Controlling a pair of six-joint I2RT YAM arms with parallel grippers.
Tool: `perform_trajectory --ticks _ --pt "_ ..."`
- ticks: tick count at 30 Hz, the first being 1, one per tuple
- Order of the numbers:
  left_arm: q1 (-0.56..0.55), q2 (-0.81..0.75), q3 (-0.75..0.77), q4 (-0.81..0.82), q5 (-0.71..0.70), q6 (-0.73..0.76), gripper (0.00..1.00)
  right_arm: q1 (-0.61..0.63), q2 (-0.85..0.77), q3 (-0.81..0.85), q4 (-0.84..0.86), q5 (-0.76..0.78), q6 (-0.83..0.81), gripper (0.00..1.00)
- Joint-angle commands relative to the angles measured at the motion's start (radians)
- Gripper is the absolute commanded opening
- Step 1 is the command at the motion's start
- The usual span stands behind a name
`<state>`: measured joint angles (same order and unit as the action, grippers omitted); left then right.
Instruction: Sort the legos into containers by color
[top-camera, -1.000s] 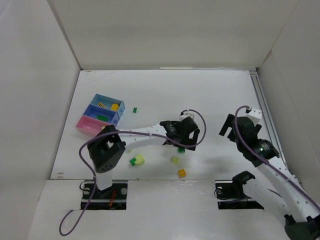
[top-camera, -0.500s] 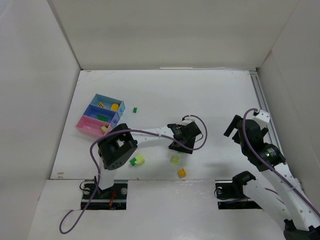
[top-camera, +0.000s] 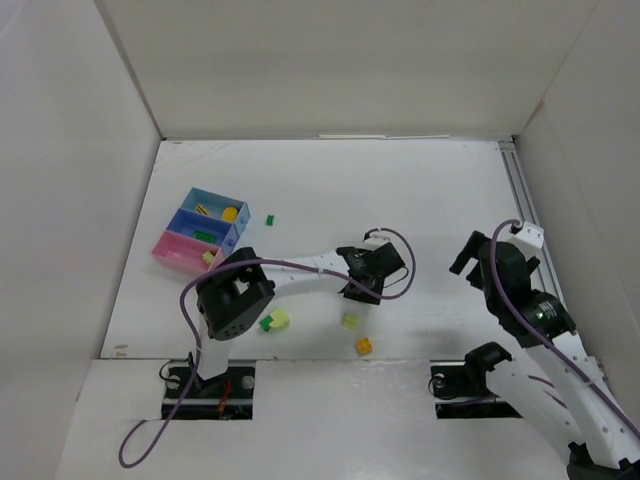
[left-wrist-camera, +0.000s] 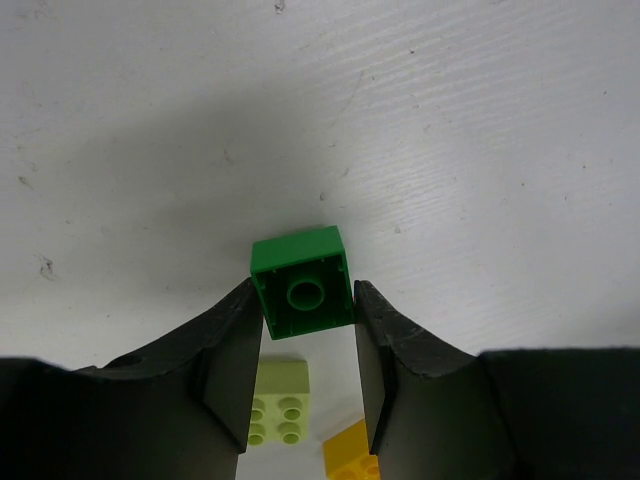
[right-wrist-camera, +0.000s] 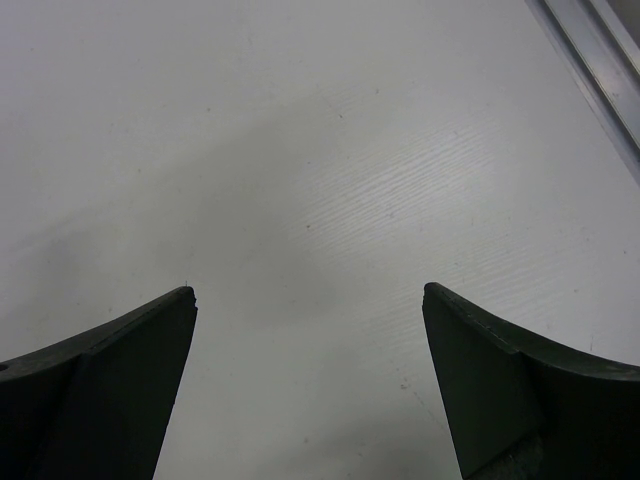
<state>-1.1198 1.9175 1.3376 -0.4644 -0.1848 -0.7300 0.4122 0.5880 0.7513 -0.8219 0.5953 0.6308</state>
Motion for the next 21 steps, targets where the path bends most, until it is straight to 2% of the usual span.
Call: perform_trajectory --ticks 1,3,6,7,8,11,15,21 --pt "-0.005 -0.009 0.058 -0.057 -0.071 -0.028 0.18 -0.004 -0.008 0.019 0.026 0.003 -0.016 1.00" --pt "-0.005 -0.038 0.074 -0.117 -0.129 -0.051 0.18 -0.004 -0.008 0.019 0.058 -0.023 -0.060 1.00" --pt "0.096 -0.151 0.051 -0.157 -0.196 -0.077 0.18 -0.004 0.002 0.008 0.119 -0.113 -0.123 1.00" --pt "0.135 -0.182 0.031 -0.157 -0.196 -0.089 0.18 -0.004 0.003 -0.001 0.148 -0.156 -0.135 1.00" --pt "0.220 -0.216 0.008 -0.157 -0.208 -0.089 0.18 -0.004 0.012 -0.001 0.170 -0.195 -0.161 1.00" --pt "0.349 -0.345 -0.066 -0.157 -0.244 -0.137 0.18 -0.004 0.032 -0.012 0.263 -0.328 -0.238 1.00" --pt "0.576 -0.483 -0.129 -0.135 -0.219 -0.138 0.21 -0.004 0.078 -0.026 0.345 -0.364 -0.269 1.00" --pt "0.788 -0.525 -0.164 -0.131 -0.205 -0.124 0.22 0.005 0.203 0.031 0.377 -0.367 -0.321 1.00"
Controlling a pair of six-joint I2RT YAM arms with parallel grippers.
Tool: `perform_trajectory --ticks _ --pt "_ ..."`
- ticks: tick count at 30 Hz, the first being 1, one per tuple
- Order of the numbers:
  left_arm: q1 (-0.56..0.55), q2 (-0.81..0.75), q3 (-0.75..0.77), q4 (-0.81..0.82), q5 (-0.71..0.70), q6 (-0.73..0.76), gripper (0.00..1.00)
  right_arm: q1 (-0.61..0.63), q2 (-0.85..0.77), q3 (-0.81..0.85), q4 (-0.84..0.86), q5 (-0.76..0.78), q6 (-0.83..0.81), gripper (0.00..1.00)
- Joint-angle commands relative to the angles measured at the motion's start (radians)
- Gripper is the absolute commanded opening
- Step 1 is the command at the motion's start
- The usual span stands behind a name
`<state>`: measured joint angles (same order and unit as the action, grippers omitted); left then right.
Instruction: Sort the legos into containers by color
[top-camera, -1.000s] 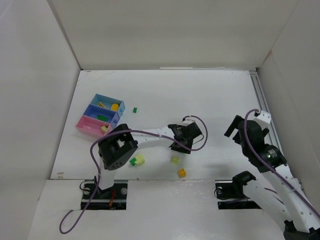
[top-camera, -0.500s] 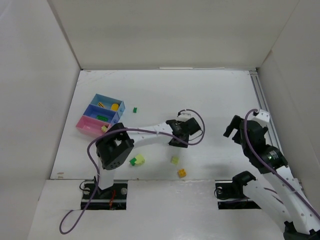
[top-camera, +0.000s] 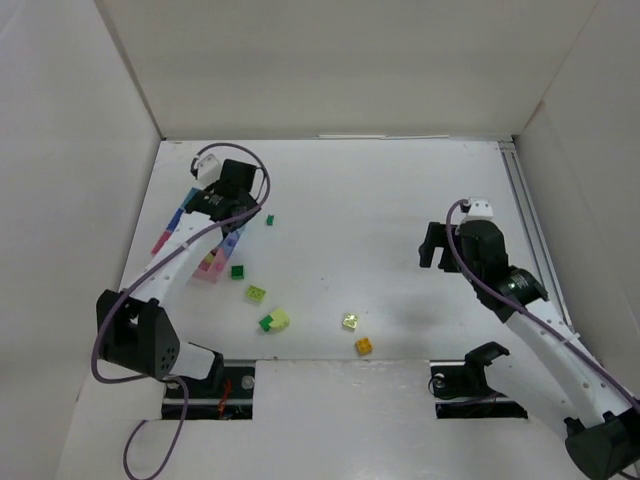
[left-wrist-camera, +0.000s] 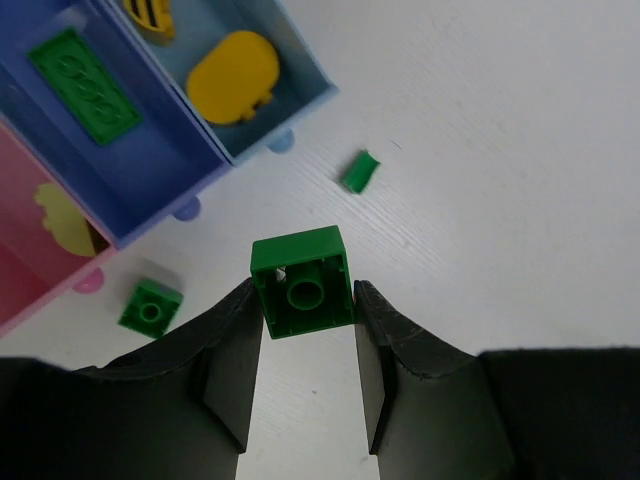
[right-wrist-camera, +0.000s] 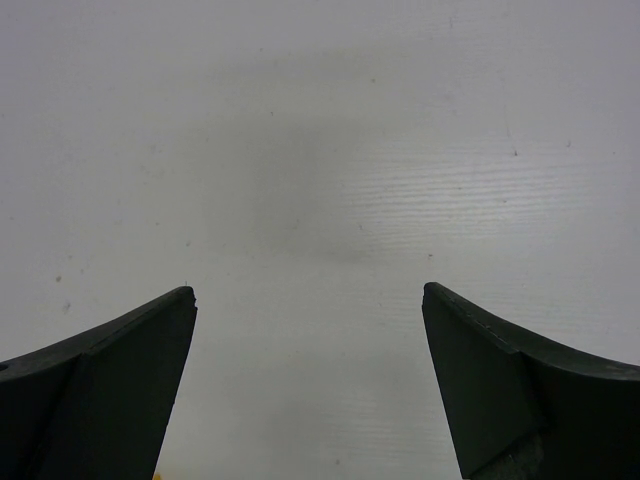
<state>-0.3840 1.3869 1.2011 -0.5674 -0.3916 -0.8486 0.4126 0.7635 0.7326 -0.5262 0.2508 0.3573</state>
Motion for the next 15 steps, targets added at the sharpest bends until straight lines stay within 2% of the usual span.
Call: perform_trajectory --ticks 1,8,15 --pt "0.097 0.006 -0.028 -0.028 -0.010 -0.006 0.22 0.005 0.037 0.050 0.081 -0.022 -0.047 1.00" --pt "0.270 0.038 -0.037 -0.049 -0.053 -0.006 0.23 0.014 0.046 0.070 0.068 0.001 -0.069 1.00" --pt "0.310 0.077 -0.046 -0.006 -0.020 0.025 0.23 0.014 0.023 0.070 0.035 0.033 -0.069 1.00"
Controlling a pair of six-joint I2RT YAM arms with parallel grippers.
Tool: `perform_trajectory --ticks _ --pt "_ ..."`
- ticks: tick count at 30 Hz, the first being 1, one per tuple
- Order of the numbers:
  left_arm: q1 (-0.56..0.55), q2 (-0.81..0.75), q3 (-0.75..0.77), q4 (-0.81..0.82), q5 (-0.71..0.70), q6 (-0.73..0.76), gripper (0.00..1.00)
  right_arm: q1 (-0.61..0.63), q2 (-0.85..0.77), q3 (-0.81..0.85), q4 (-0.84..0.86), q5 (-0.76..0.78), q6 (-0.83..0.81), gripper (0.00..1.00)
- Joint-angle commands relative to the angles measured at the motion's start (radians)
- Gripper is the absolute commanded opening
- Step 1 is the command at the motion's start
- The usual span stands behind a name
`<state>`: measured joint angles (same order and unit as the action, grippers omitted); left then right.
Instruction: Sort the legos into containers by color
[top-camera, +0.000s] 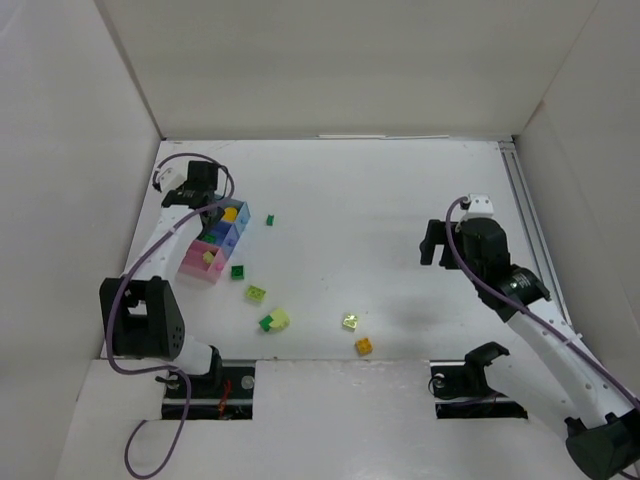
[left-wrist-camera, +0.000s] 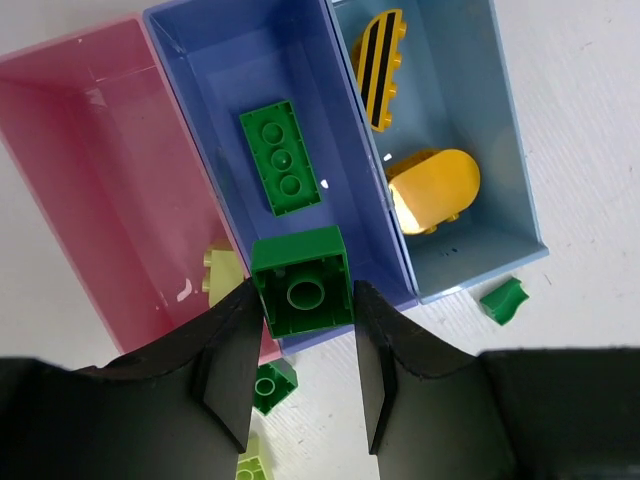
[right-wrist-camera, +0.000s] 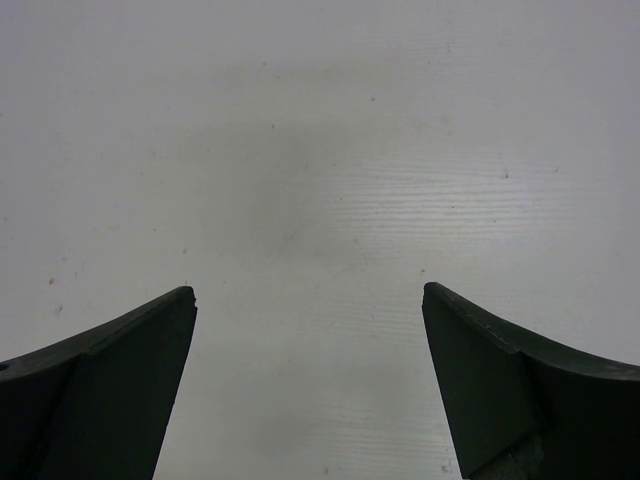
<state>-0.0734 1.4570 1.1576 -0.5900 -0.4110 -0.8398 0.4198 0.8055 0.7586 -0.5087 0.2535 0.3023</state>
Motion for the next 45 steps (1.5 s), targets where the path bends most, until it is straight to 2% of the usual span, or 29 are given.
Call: perform_trajectory --ticks 1,15,26,29,30,32,34,35,36,40,44,45 --pt "0.000 0.017 -0.002 0.016 0.000 0.016 0.23 0.007 -0.029 0.035 0.018 0.030 -0.005 1.00" --pt "0.011 0.063 -0.002 0.025 -0.029 0.016 0.30 0.007 -0.040 0.035 -0.001 0.061 0.004 1.00" --pt "0.020 0.063 -0.013 0.025 -0.029 0.016 0.31 0.007 -0.040 0.035 -0.010 0.070 0.004 1.00" --pt "0.020 0.072 -0.013 0.025 -0.020 0.016 0.39 0.007 -0.040 0.035 -0.010 0.070 0.014 1.00" --pt "0.020 0.072 -0.013 0.025 -0.020 0.016 0.44 0.007 -0.049 0.035 -0.010 0.070 0.014 1.00" --pt "0.020 0.072 -0.004 0.025 -0.020 0.016 0.62 0.007 -0.049 0.035 -0.010 0.070 0.014 1.00" --pt "0.020 0.072 -0.004 0.016 -0.020 0.016 0.68 0.007 -0.049 0.035 -0.010 0.070 0.014 1.00" --pt "0.020 0.072 -0.004 0.016 -0.020 0.016 0.68 0.007 -0.049 0.035 -0.010 0.070 0.014 1.00" --pt "0.020 0.062 -0.004 0.016 -0.020 0.016 0.73 0.007 -0.049 0.044 -0.010 0.070 0.014 1.00" --pt "0.020 0.040 -0.004 0.016 -0.011 0.025 0.77 0.007 -0.049 0.044 -0.010 0.079 0.014 1.00" --pt "0.020 0.016 -0.004 0.016 -0.002 0.025 0.99 0.007 -0.040 0.044 0.012 0.052 -0.015 1.00" --pt "0.020 -0.007 -0.004 0.016 0.020 0.025 1.00 0.007 -0.028 0.044 0.012 0.031 -0.015 1.00"
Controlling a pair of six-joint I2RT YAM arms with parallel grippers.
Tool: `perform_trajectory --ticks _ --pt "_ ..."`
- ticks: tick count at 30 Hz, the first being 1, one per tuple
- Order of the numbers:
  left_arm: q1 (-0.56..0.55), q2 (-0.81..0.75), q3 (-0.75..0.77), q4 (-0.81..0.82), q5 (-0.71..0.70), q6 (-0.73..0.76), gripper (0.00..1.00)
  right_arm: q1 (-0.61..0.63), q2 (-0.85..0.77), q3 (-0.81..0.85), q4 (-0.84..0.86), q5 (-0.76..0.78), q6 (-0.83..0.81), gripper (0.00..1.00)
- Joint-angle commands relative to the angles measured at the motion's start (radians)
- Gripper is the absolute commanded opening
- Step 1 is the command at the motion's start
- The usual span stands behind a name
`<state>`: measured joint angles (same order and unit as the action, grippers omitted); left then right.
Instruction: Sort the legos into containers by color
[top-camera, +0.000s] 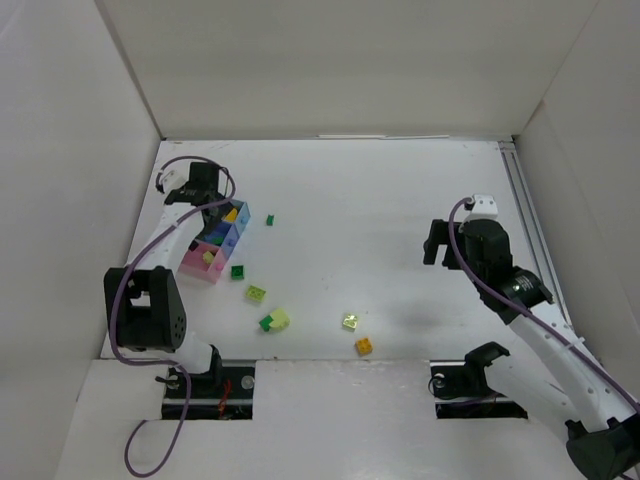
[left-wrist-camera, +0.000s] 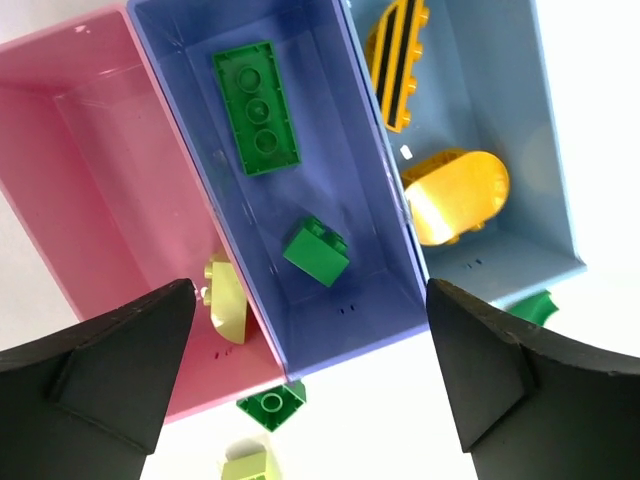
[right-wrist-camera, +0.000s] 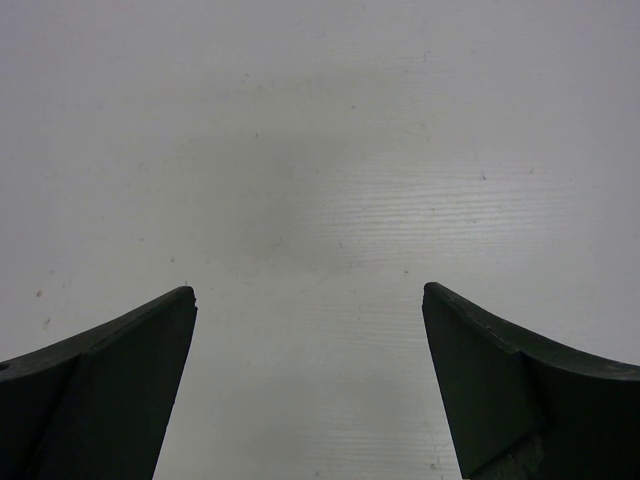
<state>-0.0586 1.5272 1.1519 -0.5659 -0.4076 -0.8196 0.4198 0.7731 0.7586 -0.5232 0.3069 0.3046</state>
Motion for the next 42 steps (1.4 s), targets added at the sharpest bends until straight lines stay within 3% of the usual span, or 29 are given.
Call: perform_trajectory --ticks 1,5,11,17,23,28,34,39,42 --pt "0.005 -0.087 -0.009 -0.008 0.029 0.020 1.00 0.007 0.014 0.035 0.047 -0.044 -0.031 1.00" --pt "0.005 -0.147 -0.049 0.003 0.069 0.030 1.00 0.046 0.118 0.047 0.143 -0.121 -0.041 1.00" --pt "-0.069 -0.237 -0.083 0.012 0.130 0.030 1.00 0.184 0.455 0.188 0.302 -0.114 -0.103 1.00" --pt "-0.112 -0.315 -0.136 -0.012 0.179 0.014 1.00 0.309 0.908 0.528 0.400 -0.228 -0.289 1.00" --pt "-0.112 -0.456 -0.213 -0.098 0.153 -0.058 1.00 0.339 1.381 0.999 0.384 -0.411 -0.251 0.94" --pt "-0.112 -0.616 -0.271 -0.123 0.153 -0.145 1.00 0.387 1.586 1.240 0.353 -0.325 -0.130 0.88" --pt "-0.112 -0.650 -0.236 -0.232 0.072 -0.184 1.00 0.439 1.790 1.550 0.227 -0.236 -0.065 0.87" --pt "-0.112 -0.659 -0.227 -0.250 0.039 -0.184 1.00 0.459 1.844 1.622 0.175 -0.167 -0.045 0.73" --pt "-0.112 -0.659 -0.227 -0.250 0.030 -0.173 1.00 0.468 1.853 1.611 0.137 -0.090 -0.036 0.72"
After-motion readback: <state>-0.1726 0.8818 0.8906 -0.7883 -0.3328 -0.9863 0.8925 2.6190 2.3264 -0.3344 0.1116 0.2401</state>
